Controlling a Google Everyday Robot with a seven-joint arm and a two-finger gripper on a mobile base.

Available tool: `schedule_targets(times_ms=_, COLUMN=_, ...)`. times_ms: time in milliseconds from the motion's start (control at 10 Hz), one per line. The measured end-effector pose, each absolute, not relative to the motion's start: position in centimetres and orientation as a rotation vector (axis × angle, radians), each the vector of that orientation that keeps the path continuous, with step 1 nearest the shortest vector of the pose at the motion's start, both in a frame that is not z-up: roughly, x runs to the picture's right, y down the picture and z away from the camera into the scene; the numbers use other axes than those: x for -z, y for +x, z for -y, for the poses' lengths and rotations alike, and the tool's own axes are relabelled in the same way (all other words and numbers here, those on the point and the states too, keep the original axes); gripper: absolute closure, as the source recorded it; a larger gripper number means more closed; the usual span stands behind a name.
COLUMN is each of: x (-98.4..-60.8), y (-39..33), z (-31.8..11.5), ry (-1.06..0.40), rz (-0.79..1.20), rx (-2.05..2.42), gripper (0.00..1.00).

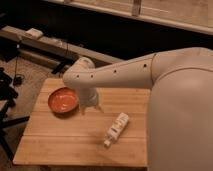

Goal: Place the bottle in the ceramic bowl

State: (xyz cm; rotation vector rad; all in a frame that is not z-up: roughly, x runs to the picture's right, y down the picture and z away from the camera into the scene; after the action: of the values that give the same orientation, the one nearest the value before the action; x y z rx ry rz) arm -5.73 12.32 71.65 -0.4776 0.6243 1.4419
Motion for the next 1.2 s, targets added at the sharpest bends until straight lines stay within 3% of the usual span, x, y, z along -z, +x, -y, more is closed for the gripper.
schedule_targets(times_ms=1200, x=-77.6, y=6.5, z=-16.7, ry=-0.479, rz=-0.753, rx=-1.681, gripper=0.35)
